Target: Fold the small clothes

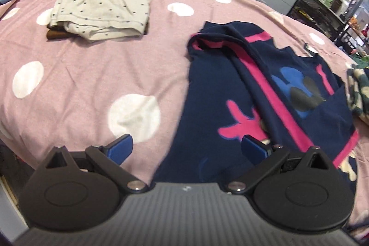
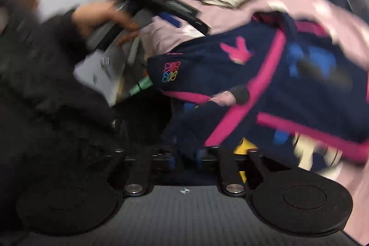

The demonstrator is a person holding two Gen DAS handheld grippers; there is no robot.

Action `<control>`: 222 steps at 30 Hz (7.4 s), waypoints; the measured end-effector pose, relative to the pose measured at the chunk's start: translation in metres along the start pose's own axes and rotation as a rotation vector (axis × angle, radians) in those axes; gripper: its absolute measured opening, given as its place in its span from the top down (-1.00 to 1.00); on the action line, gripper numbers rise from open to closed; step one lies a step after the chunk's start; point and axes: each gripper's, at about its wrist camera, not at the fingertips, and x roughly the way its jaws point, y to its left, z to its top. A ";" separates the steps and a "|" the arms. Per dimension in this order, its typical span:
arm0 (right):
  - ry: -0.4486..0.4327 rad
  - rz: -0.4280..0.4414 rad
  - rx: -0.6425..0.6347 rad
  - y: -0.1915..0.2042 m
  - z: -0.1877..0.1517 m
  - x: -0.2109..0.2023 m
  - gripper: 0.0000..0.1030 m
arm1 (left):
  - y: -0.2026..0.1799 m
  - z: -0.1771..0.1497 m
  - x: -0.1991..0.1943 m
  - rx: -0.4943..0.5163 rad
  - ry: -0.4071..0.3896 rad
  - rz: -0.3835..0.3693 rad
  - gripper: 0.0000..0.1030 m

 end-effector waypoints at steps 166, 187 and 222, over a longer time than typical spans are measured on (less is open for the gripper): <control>0.397 -0.299 0.190 -0.323 0.146 0.034 -0.07 | -0.149 0.258 0.286 0.969 0.464 -0.481 -0.34; 0.022 -0.115 0.023 -0.092 0.094 -0.085 0.86 | -0.070 0.174 0.065 0.884 0.096 -0.615 0.81; 0.041 0.062 0.011 0.009 -0.013 -0.030 -0.23 | 0.064 -0.060 -0.033 0.517 0.056 -0.490 -0.52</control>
